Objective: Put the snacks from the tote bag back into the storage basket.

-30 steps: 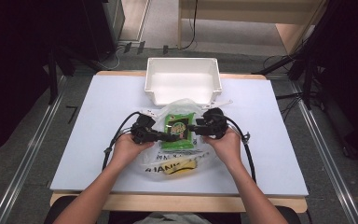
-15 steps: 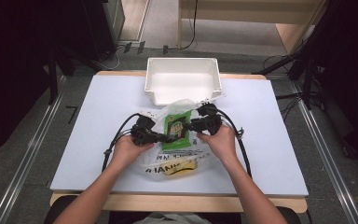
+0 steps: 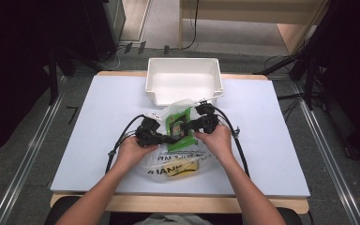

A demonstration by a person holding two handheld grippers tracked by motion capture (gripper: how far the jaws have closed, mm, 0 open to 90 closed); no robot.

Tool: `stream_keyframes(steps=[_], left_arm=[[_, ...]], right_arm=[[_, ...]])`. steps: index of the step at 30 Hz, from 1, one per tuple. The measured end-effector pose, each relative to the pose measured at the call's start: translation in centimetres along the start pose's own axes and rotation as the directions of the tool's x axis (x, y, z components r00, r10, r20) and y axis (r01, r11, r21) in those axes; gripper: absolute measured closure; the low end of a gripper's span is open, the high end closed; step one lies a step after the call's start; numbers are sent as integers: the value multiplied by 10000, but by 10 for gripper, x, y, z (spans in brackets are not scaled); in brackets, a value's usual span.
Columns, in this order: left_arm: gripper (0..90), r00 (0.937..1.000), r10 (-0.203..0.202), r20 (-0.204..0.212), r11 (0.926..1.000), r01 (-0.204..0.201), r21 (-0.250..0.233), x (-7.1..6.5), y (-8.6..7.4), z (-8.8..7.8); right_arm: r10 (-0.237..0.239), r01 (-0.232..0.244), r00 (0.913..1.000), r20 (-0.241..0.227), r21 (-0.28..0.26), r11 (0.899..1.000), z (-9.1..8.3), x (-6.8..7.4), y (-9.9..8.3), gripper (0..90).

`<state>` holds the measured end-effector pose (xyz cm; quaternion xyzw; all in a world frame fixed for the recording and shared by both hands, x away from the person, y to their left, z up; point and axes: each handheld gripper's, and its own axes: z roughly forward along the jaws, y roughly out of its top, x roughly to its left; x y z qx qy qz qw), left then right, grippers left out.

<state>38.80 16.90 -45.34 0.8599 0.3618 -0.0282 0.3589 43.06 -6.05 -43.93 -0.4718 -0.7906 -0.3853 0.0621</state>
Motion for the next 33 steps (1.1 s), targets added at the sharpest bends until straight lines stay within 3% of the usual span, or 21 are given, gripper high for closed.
stream_keyframes(steps=[12,19,24,33], left_arm=[[824,9979,-343,550,9991,357,-245,5,0,-7],[703,9960,-555,707,9973,588,-450,8,-1,-15],[664,9956,-570,748,9968,609,-508,9,-2,-18],[619,9951,-641,756,9971,671,-370,12,-3,-18]], right_arm=[[-416,414,9991,-92,-236,9989,-12,7,-1,643],[-684,668,9974,-233,-633,9958,-24,11,-3,704],[-751,710,9963,-421,-926,9932,-33,16,-3,733],[-1028,979,9941,-334,-1242,9874,-41,20,-3,736]])
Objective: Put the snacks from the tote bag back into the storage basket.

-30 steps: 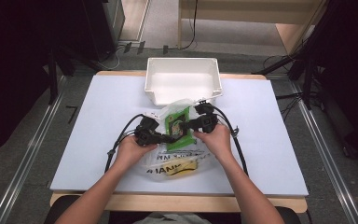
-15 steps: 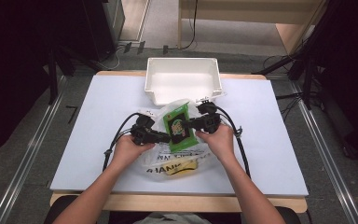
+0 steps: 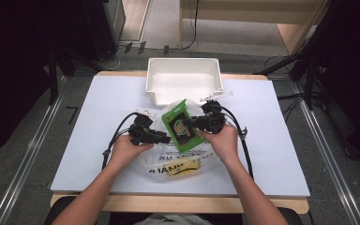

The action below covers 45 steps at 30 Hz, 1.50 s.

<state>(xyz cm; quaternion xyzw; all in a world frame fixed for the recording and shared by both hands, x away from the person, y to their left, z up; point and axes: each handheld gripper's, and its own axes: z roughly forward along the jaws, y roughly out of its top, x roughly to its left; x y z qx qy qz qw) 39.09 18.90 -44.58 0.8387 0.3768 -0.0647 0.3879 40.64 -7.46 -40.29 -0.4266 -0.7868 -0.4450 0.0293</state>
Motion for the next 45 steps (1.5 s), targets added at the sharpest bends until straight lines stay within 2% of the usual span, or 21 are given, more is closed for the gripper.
stream_keyframes(steps=[6,9,20,27,33,37,45], left_arm=[[599,10000,-30,5,9999,30,141,2,-1,2],[575,9998,-215,-30,9996,216,159,4,-1,3],[542,9999,-81,-152,9995,86,296,3,-2,5],[539,9999,-40,-163,9993,46,361,4,-2,6],[540,9999,-66,-129,9993,71,355,5,-2,6],[539,9999,-66,-150,9992,72,395,4,-2,7],[540,9998,-39,-175,9989,47,465,5,-2,8]], right_arm=[[-290,294,9993,239,-174,9994,-7,1,3,736],[-415,426,9984,371,-289,9987,-9,0,5,736],[-432,464,9972,608,-524,9975,-17,-5,11,736],[-618,666,9953,751,-621,9958,-22,-4,18,736],[-729,796,9925,982,-665,9946,-26,-7,28,736],[-636,708,9928,1017,-695,9951,-27,-11,36,736],[-776,872,9892,1247,-735,9935,-31,-11,52,736]])
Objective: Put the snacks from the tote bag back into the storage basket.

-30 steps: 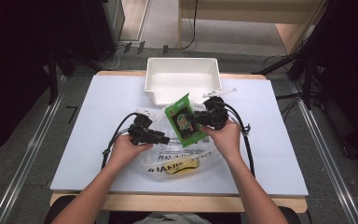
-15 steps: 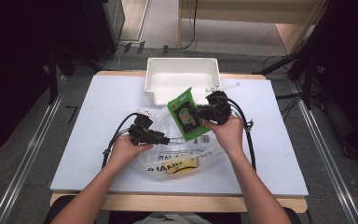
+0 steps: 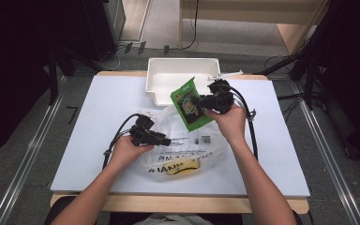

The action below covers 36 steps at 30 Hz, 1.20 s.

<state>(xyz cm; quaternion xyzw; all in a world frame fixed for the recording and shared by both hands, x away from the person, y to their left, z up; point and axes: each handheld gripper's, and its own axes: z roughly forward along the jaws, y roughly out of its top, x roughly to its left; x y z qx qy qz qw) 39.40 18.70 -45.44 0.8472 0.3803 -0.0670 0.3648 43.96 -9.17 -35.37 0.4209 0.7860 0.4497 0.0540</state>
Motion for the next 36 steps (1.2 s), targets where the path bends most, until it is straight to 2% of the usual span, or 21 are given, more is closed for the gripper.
stream_keyframes(steps=[12,36], left_arm=[[540,10000,-6,8,10000,6,57,0,0,2],[541,9999,18,114,9998,-21,200,-1,-1,6]], right_arm=[[-109,116,9995,307,-242,9996,-2,-5,24,737],[99,-49,9952,975,-515,9987,13,-24,74,737]])
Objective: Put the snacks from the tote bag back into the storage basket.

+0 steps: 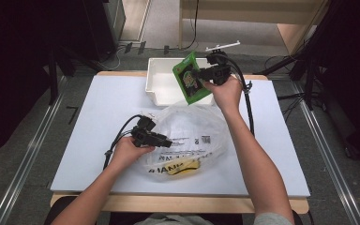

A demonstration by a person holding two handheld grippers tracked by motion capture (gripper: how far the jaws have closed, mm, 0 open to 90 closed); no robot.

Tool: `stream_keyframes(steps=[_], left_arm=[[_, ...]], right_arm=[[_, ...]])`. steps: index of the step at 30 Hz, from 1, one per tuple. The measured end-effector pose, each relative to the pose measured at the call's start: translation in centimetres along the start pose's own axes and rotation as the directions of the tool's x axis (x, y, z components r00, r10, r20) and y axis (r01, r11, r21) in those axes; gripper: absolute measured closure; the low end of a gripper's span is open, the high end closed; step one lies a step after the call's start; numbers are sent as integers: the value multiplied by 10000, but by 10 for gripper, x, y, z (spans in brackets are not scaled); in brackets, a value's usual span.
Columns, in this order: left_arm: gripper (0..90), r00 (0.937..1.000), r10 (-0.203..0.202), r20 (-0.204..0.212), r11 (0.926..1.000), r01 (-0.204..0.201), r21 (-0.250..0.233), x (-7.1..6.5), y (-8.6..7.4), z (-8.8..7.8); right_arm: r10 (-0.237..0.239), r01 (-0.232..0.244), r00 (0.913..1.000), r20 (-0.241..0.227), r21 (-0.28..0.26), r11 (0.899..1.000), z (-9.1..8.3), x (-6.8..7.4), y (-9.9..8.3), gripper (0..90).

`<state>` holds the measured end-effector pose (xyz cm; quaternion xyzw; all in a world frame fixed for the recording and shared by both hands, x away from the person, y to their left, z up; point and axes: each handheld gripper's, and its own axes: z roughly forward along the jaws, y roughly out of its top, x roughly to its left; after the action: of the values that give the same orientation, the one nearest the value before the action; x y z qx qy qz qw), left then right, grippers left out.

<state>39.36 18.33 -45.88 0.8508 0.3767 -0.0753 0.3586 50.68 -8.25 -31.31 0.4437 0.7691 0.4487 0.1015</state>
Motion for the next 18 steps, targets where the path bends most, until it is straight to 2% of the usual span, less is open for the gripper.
stream_keyframes(steps=[7,9,12,16,18], left_arm=[[542,10000,13,18,10000,-13,7,0,0,0],[543,10000,-2,8,10000,2,-4,0,0,0],[543,10000,19,17,10000,-19,-5,0,0,0],[545,10000,3,32,10000,-3,-11,1,0,0],[545,10000,33,28,10000,-33,6,1,0,0]], right_arm=[[16,-16,9998,178,-3,10000,6,-4,11,737],[-82,88,9998,177,-332,9994,8,-7,13,737],[-53,51,9993,368,43,10000,14,-11,18,737],[46,-41,9990,434,-128,9999,20,-15,22,737],[79,-77,9989,472,-50,10000,23,-16,25,737]])
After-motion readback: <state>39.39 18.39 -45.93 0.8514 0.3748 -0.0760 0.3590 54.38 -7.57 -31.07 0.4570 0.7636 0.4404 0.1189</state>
